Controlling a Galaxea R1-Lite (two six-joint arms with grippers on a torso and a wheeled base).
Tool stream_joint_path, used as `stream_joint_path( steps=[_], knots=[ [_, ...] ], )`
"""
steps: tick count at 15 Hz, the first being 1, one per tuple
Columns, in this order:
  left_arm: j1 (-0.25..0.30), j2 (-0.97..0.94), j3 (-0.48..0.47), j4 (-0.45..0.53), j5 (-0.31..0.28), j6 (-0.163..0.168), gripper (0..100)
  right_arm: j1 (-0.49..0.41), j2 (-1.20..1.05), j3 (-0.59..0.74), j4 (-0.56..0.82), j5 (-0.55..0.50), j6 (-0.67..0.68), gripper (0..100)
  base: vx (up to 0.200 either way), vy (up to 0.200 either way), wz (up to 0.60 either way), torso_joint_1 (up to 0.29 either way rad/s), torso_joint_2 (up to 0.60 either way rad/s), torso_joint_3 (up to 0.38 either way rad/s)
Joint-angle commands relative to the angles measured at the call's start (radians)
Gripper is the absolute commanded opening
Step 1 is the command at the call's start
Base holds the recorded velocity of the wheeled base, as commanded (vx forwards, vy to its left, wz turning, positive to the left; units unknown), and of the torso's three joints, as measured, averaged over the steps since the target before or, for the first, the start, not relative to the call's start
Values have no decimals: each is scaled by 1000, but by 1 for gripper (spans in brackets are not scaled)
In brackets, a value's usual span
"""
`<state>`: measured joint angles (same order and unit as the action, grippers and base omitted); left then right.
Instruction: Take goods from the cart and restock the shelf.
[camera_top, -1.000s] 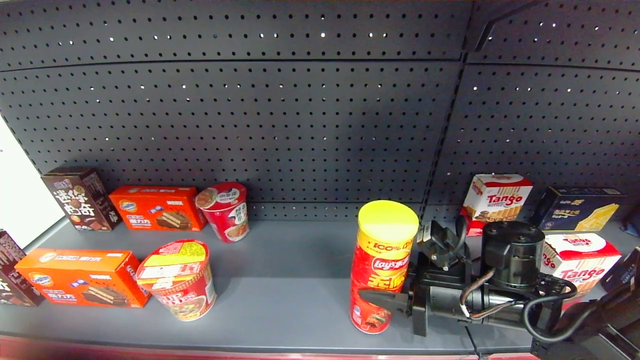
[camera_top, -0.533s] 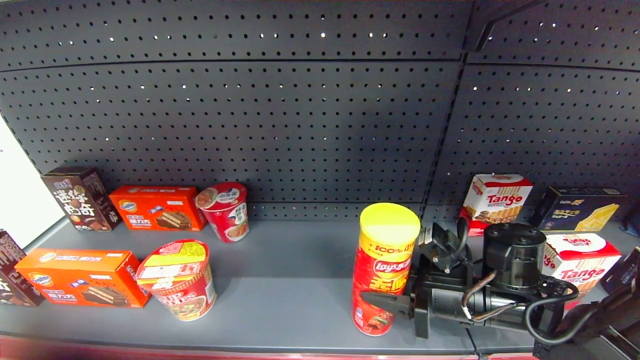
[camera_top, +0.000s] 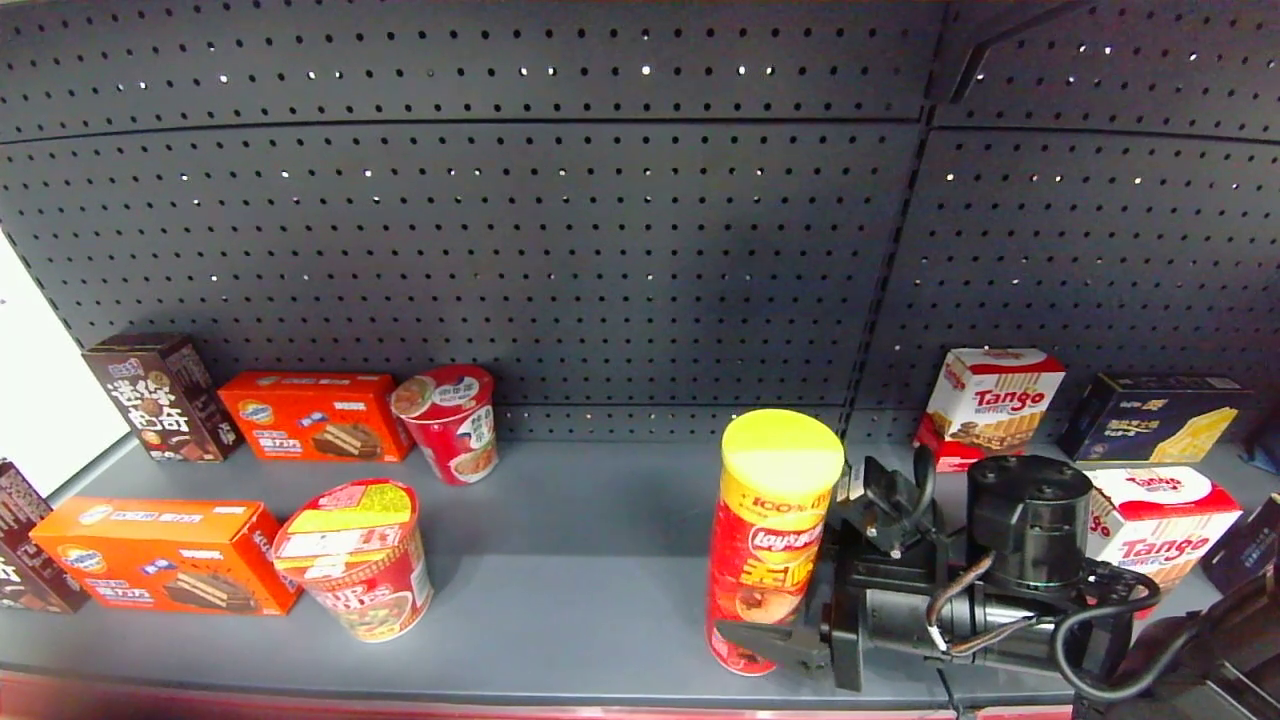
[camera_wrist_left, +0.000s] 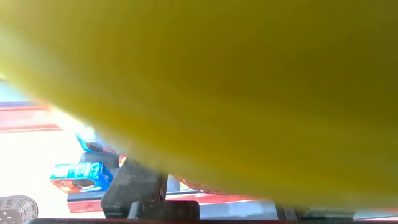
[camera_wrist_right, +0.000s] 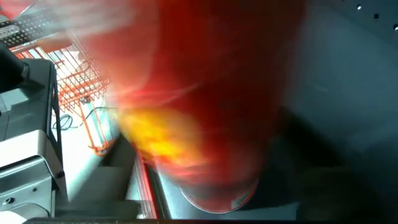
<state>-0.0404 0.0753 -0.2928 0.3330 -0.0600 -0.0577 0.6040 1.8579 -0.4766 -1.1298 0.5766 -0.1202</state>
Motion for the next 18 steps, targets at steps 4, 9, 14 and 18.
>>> stream_joint_path(
  steps=[4,9,14,18],
  knots=[
    [-1,0,0,0,0,-1,0,-9,-2,15,-33,0,-3,100,0,0,0,0,0,0],
    [-1,0,0,0,0,-1,0,-38,-63,65,-44,3,-4,100,0,0,0,0,0,0],
    [-1,0,1,0,0,1,0,-64,-175,136,-36,9,-4,100,0,0,0,0,0,0],
    [1,0,1,0,0,1,0,-67,-281,179,-27,5,-4,100,0,0,0,0,0,0]
  ],
)
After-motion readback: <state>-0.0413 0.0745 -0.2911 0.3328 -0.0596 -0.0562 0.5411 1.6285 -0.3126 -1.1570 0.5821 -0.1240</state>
